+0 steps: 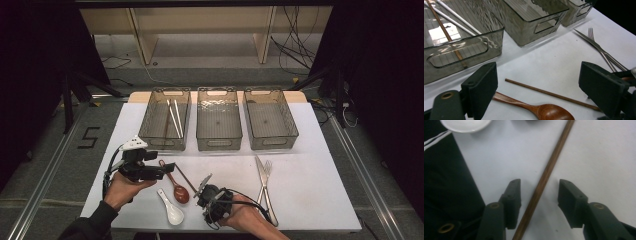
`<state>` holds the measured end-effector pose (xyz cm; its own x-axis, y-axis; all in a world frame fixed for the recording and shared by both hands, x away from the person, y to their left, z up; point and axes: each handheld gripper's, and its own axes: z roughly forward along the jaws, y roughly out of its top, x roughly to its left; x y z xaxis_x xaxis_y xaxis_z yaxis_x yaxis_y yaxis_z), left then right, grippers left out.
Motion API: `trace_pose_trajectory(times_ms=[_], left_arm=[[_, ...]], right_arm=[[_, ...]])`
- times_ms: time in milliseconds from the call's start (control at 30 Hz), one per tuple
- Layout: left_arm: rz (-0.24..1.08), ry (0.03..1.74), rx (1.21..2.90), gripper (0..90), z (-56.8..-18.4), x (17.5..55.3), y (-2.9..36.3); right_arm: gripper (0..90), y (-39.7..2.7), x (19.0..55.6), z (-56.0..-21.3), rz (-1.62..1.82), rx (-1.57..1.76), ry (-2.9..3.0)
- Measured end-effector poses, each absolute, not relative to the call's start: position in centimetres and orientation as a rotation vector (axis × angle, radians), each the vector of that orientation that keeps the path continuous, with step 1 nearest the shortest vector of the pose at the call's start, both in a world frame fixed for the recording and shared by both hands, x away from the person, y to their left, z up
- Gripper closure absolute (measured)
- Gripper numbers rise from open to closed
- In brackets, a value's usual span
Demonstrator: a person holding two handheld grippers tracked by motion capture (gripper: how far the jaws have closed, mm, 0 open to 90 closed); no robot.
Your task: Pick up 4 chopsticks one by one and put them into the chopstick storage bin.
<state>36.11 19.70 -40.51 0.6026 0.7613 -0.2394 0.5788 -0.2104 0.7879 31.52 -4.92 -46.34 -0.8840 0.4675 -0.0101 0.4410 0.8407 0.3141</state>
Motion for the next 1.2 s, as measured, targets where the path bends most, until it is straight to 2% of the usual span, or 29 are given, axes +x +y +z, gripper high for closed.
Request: trace_pose_trajectory(times_ms=[333, 600, 1200], left_arm=[[0.245, 1.069, 1.912, 15.1, -40.6, 36.0, 19.5], [0.24, 1.063, 1.921, 15.1, -40.7, 36.0, 19.5], [0.231, 1.075, 1.925, 15.1, -40.9, 36.1, 19.3]], right_arm=[[78.5, -6.4, 33.1, -46.1, 0.434, 0.825, 2.935], [84.3, -7.8, 34.3, -46.0, 0.409, 0.917, 2.915], [85.7, -9.4, 35.1, -45.0, 0.478, 0.949, 2.883]])
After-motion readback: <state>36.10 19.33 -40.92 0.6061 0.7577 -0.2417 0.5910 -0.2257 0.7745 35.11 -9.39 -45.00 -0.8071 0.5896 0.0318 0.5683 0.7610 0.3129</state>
